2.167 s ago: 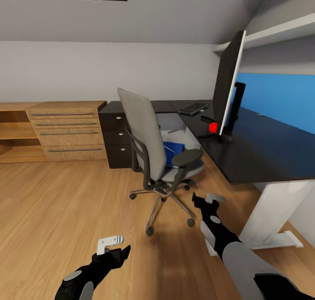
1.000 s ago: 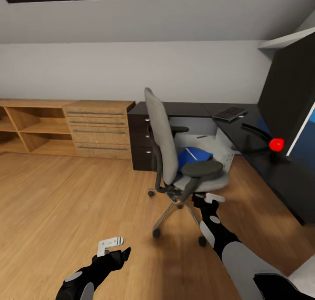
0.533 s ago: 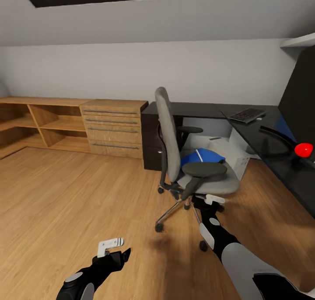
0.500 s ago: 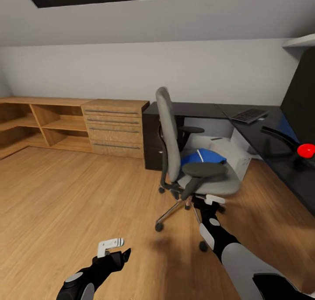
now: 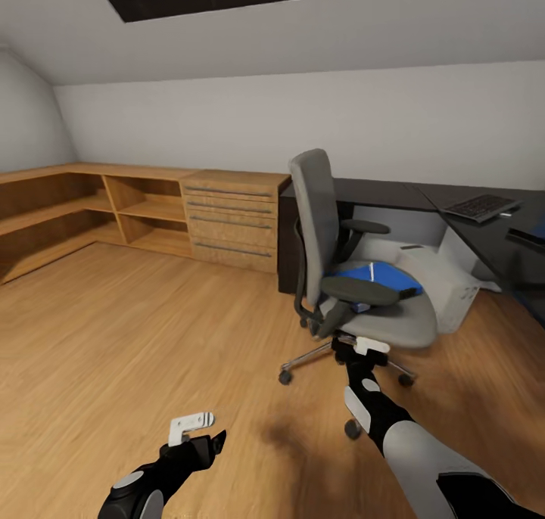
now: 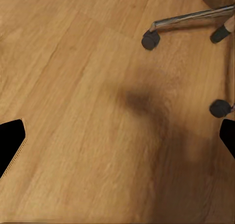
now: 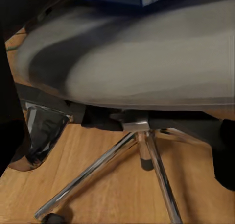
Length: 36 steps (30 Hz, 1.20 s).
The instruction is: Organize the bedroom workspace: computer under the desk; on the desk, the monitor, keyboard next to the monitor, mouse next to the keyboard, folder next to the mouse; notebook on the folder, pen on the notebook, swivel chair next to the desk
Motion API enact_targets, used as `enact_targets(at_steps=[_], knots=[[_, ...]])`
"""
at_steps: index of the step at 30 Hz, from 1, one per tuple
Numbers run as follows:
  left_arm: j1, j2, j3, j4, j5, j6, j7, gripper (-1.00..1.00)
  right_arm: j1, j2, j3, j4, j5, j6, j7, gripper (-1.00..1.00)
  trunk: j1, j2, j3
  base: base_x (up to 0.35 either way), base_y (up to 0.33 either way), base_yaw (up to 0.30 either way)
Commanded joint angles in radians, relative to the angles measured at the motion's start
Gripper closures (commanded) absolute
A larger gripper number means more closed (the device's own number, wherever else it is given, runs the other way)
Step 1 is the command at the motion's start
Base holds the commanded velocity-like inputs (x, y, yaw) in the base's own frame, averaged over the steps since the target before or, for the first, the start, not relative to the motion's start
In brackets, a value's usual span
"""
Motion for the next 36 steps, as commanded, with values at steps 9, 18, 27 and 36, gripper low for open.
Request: enact_targets(at_steps=[9,18,27,36], knots=[[0.0,0.0,0.0,-0.001,0.01,0.004,0.008,-1.0,-0.001,0.006,-0.001,0.0,-0.006,-0.005,0.001,-1.0,0.0,0.0,-0.001,0.0,0.0,0.275],[-0.001,0.0,0.004,0.002,0.01,0.004,0.008,-1.0,0.0,0.016,-0.002,0.0,-0.003,-0.005,0.001,-1.0,0.0,0.0,-0.001,0.0,0.085,0.274],[0.0,0.0,0.003,0.002,0.01,0.003,0.008,-1.0,-0.001,0.016,-0.002,0.0,-0.003,-0.006,0.001,-1.0,0.0,0.0,-0.001,0.0,0.025,0.274],[-0.001,0.0,0.003,0.002,0.01,0.002,0.009,-1.0,-0.001,0.016,-0.002,0.0,-0.004,-0.006,0.002,-1.0,0.0,0.0,-0.001,0.025,0.002,0.237]])
